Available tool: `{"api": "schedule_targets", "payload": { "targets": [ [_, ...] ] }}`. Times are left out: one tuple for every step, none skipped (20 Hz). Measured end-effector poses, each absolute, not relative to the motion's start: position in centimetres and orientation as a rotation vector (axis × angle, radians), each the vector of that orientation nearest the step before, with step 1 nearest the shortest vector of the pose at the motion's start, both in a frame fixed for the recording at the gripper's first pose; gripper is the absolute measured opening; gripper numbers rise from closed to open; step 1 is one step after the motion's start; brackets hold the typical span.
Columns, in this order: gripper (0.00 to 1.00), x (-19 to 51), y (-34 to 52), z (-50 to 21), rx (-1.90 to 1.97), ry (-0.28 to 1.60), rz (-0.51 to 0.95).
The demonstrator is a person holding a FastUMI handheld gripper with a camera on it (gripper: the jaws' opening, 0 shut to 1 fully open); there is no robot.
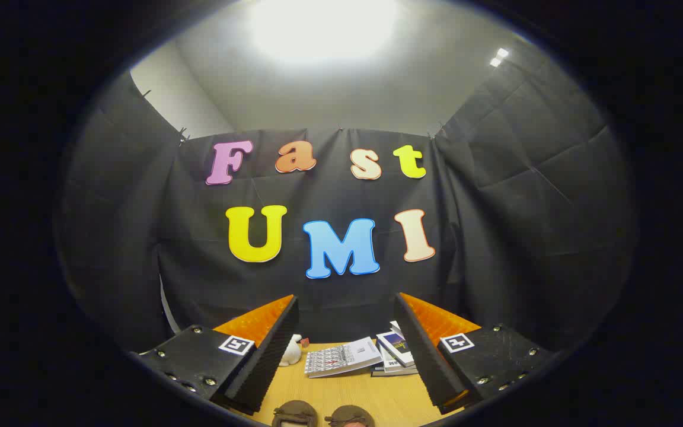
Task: Open the storage box then place both shoes into the box .Put the left shoe in first, then the right shoe, with the right side of both shoes facing outward in a uniform manner.
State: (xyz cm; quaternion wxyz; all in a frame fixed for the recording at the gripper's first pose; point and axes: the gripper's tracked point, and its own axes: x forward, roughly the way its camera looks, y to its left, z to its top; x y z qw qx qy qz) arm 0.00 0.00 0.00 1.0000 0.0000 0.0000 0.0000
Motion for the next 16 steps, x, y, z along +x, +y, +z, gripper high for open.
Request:
{"api": "schedule_targets", "payload": {
  "targets": [
    [0.99, 0.2, 0.1, 0.2, -0.005, -0.007, -0.001],
    [0.99, 0.4, 0.2, 0.4, -0.006, -0.017, -0.002],
    [0.99, 0.5, 0.5, 0.5, -0.005, -0.025, 0.0],
    [0.99, 0.5, 0.7, 0.5, -0.007, -0.03, 0.005],
    [0.98, 0.6, 0.9, 0.3, -0.012, -0.031, 0.01],
    [0.98, 0.7, 1.0, 0.2, -0.019, -0.028, 0.017],
    [0.98, 0.7, 1.1, 0.1, -0.029, -0.025, 0.022],
    [0.98, 0.7, 1.1, 0.3, -0.038, -0.027, 0.023],
    [0.98, 0.7, 1.1, 0.4, -0.04, -0.03, 0.023],
    [0.98, 0.7, 1.2, 0.6, -0.039, -0.034, 0.025],
    [0.98, 0.6, 1.2, 0.6, -0.035, -0.036, 0.026],
    [0.98, 0.5, 1.4, 0.7, -0.034, -0.036, 0.03],
    [0.98, 0.4, 1.5, 0.5, -0.036, -0.035, 0.035],
    [0.98, 0.3, 1.7, 0.6, -0.04, -0.036, 0.038],
    [0.98, 0.1, 1.9, 0.5, -0.042, -0.04, 0.048],
    [0.98, -0.2, 2.5, 0.5, -0.047, -0.046, 0.071]
  ]
}}
